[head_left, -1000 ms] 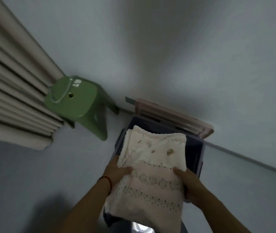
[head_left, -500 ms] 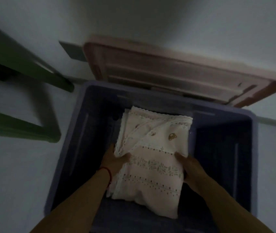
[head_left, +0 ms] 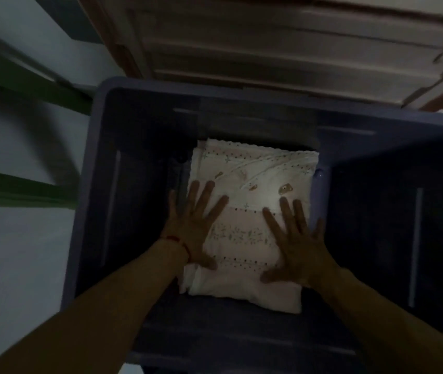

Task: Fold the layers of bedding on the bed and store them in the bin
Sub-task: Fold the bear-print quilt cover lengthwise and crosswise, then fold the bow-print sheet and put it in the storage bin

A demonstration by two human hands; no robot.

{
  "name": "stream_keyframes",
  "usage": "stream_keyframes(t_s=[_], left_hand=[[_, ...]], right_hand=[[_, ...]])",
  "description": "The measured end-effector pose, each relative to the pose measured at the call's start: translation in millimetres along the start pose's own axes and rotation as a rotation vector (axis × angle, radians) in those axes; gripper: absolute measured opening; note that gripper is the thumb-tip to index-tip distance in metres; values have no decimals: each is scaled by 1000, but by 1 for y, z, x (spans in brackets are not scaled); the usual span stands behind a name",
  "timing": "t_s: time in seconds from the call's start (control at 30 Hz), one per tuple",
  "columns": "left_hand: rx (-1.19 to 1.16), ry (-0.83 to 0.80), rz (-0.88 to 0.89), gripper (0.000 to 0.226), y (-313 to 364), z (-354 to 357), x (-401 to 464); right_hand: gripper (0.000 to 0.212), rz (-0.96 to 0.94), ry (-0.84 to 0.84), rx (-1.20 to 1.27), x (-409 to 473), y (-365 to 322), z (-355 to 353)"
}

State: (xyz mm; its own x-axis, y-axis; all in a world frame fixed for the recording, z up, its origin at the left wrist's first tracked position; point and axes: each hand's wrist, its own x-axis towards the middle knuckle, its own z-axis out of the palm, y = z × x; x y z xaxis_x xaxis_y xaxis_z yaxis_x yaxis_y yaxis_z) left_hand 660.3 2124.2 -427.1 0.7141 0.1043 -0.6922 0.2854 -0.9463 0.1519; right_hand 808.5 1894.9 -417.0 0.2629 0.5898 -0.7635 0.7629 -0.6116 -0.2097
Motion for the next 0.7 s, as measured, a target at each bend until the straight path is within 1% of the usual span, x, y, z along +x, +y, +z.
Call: stream_keyframes(t_s=[0.03,0.1,0.13,0.17,0.23,0.27,0.33,0.4,0.47,0.6,0.7], left_hand=[[-1,-65,-37,159,-4,6,8],[98,-108,-124,163,7,8,20],[141,-124,-176,161,18,4,22],[147,-141,-230,153,33,-5,15],[126,-163,-274,120,54,-22,4],[125,-174,-256,105,62,-35,-6],[120,-187,-199,84,71,-64,-33],[67,-178,-188,67,78,-100,-66],[-8,-123,-194,55,87,-142,-101],[-231,100,-154,41,112,-252,-189],[-408,226,-114,37,135,-323,-246]], right_hand=[[150,12,-34,-17,9,2,3],[151,51,-44,-35,21,-2,7],[150,75,-50,-43,23,-9,7],[147,90,-50,-45,18,-15,6],[129,121,-57,14,9,-22,-1],[116,129,-65,68,-1,-24,-11],[96,127,-37,152,-31,-29,-39],[83,119,35,233,-67,-35,-69],[74,115,110,318,-106,-43,-105],[58,103,206,503,-216,-64,-200],[46,81,187,589,-300,-77,-265]])
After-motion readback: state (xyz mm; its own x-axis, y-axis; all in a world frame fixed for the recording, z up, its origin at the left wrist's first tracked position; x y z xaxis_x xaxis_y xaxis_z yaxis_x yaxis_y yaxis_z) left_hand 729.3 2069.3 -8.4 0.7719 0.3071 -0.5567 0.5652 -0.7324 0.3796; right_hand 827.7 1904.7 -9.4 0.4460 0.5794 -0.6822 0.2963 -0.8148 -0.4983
